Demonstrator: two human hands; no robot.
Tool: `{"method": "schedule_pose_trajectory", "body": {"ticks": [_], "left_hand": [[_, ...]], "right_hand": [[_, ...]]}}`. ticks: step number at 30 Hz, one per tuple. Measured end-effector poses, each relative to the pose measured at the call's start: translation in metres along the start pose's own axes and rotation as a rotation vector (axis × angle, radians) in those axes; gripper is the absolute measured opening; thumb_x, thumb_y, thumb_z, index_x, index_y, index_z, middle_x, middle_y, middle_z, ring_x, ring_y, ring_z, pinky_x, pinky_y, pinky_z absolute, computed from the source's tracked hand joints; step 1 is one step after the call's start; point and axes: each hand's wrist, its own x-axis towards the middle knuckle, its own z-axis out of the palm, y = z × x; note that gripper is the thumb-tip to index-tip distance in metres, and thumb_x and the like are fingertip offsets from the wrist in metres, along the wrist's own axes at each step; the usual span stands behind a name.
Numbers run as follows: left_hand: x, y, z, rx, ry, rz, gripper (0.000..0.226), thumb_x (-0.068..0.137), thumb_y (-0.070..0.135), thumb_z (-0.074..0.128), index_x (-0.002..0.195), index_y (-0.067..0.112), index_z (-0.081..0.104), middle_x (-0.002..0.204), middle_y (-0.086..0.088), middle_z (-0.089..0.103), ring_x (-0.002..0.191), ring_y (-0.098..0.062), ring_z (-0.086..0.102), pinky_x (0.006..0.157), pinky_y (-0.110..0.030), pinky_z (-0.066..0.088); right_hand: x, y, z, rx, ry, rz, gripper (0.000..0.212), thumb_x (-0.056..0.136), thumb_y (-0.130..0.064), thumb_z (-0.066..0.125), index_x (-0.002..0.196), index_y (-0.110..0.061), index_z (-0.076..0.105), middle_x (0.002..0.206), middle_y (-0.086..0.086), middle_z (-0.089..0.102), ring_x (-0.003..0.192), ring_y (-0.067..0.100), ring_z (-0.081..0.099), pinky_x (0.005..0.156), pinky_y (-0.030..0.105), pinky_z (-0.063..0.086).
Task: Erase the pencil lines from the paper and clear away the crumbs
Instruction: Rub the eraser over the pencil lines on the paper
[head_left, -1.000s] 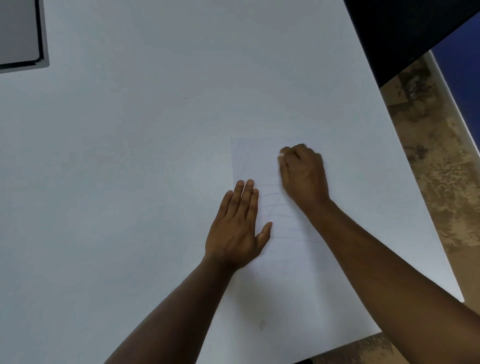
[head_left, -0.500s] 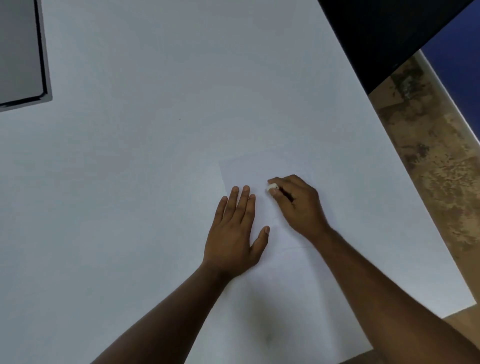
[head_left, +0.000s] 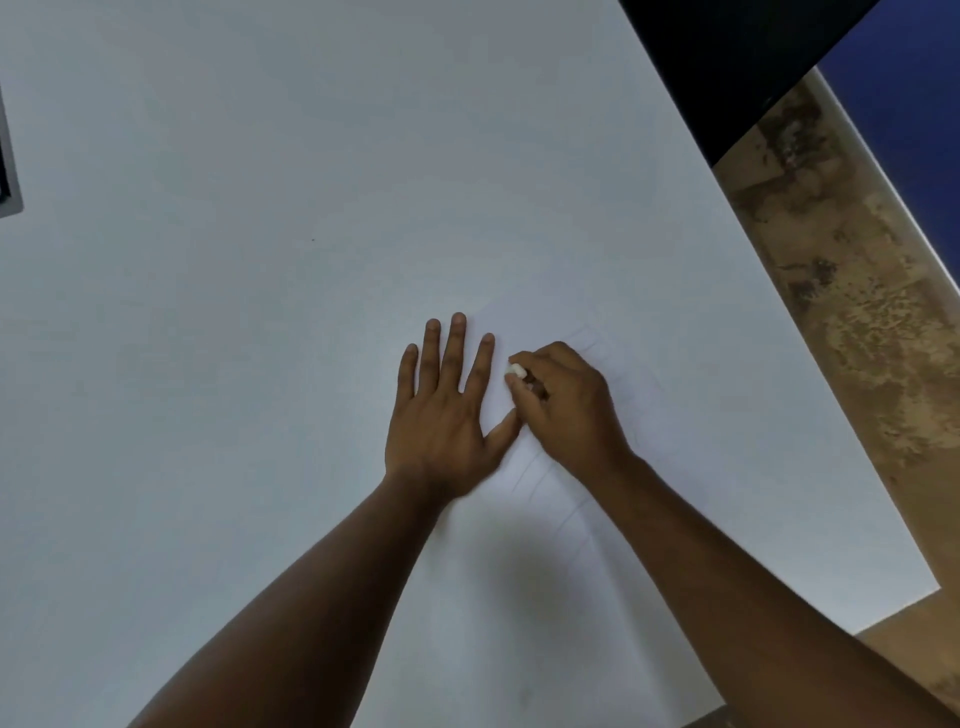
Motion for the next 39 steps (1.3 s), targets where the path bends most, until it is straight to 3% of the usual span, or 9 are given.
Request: {"method": "schedule_pose_trajectory", "body": {"ticks": [6, 12, 18, 20, 24, 28, 34, 39], "left_hand": [[0.001, 0.001, -0.001, 0.021, -0.025, -0.005, 0.088, 0.099, 0.075, 0.017, 0.166, 0.020, 0.002, 0.173, -0.007, -0.011, 0.158, -0.029, -0.017, 0.129, -0.051, -0.001], [0.001, 0.004, -0.006, -0.001, -0.045, -0.021, 0.089, 0.099, 0.075, 0.016, 0.165, 0.019, -0.003, 0.172, -0.005, -0.016, 0.157, -0.027, -0.022, 0.129, -0.049, -0.004], [0.002, 0.003, -0.007, -0.007, -0.041, -0.022, 0.089, 0.099, 0.076, 0.015, 0.165, 0.019, -0.002, 0.172, -0.006, -0.015, 0.157, -0.028, -0.022, 0.129, -0.050, -0.004], [0.002, 0.003, -0.005, -0.013, -0.028, -0.017, 0.089, 0.099, 0.076, 0.015, 0.166, 0.019, 0.000, 0.173, -0.006, -0.013, 0.157, -0.028, -0.021, 0.129, -0.050, -0.003], [0.002, 0.002, -0.003, -0.004, -0.020, -0.015, 0.089, 0.099, 0.076, 0.016, 0.166, 0.019, 0.001, 0.173, -0.007, -0.011, 0.158, -0.029, -0.018, 0.129, -0.051, 0.000], [0.002, 0.002, -0.003, -0.009, -0.012, -0.011, 0.088, 0.099, 0.074, 0.018, 0.166, 0.018, 0.003, 0.173, -0.007, -0.010, 0.158, -0.030, -0.017, 0.129, -0.051, -0.001], [0.001, 0.003, -0.004, -0.007, -0.020, -0.018, 0.089, 0.099, 0.075, 0.016, 0.166, 0.018, 0.001, 0.173, -0.007, -0.012, 0.157, -0.029, -0.019, 0.129, -0.052, 0.000], [0.002, 0.002, -0.003, -0.008, -0.011, -0.012, 0.089, 0.099, 0.075, 0.019, 0.166, 0.018, 0.003, 0.173, -0.007, -0.010, 0.158, -0.029, -0.018, 0.129, -0.051, 0.000]], "right_hand": [[0.006, 0.002, 0.009, -0.228, 0.006, -0.149, 0.024, 0.100, -0.017, 0.051, 0.106, -0.002, 0.070, 0.092, 0.010, 0.063, 0.077, 0.021, 0.062, 0.067, 0.032, 0.056], [0.021, 0.039, -0.021, -0.362, 0.208, 0.039, 0.019, 0.098, -0.013, 0.054, 0.096, -0.001, 0.069, 0.086, 0.012, 0.060, 0.075, 0.027, 0.059, 0.065, 0.036, 0.053], [0.028, 0.039, -0.033, -0.199, 0.189, 0.137, 0.019, 0.096, -0.015, 0.056, 0.094, -0.004, 0.071, 0.084, 0.006, 0.056, 0.070, 0.016, 0.054, 0.066, 0.026, 0.048], [0.025, 0.027, -0.028, -0.119, 0.147, 0.067, 0.020, 0.097, -0.017, 0.055, 0.098, -0.005, 0.072, 0.086, 0.006, 0.058, 0.073, 0.015, 0.056, 0.069, 0.021, 0.046], [0.016, 0.016, -0.013, -0.173, 0.012, -0.078, 0.023, 0.096, -0.017, 0.057, 0.107, -0.004, 0.072, 0.090, 0.007, 0.061, 0.077, 0.019, 0.062, 0.070, 0.026, 0.051], [0.031, 0.048, -0.038, -0.306, 0.163, -0.004, 0.017, 0.094, -0.012, 0.058, 0.095, -0.003, 0.072, 0.085, 0.010, 0.059, 0.072, 0.023, 0.060, 0.069, 0.029, 0.048], [0.038, 0.053, -0.053, -0.219, 0.122, 0.144, 0.025, 0.095, -0.016, 0.053, 0.076, -0.004, 0.063, 0.072, 0.005, 0.048, 0.065, 0.017, 0.047, 0.061, 0.031, 0.043], [0.017, 0.017, -0.036, -0.037, 0.075, 0.125, 0.019, 0.093, -0.018, 0.061, 0.102, -0.009, 0.075, 0.079, 0.002, 0.060, 0.069, 0.015, 0.058, 0.068, 0.024, 0.046]]}}
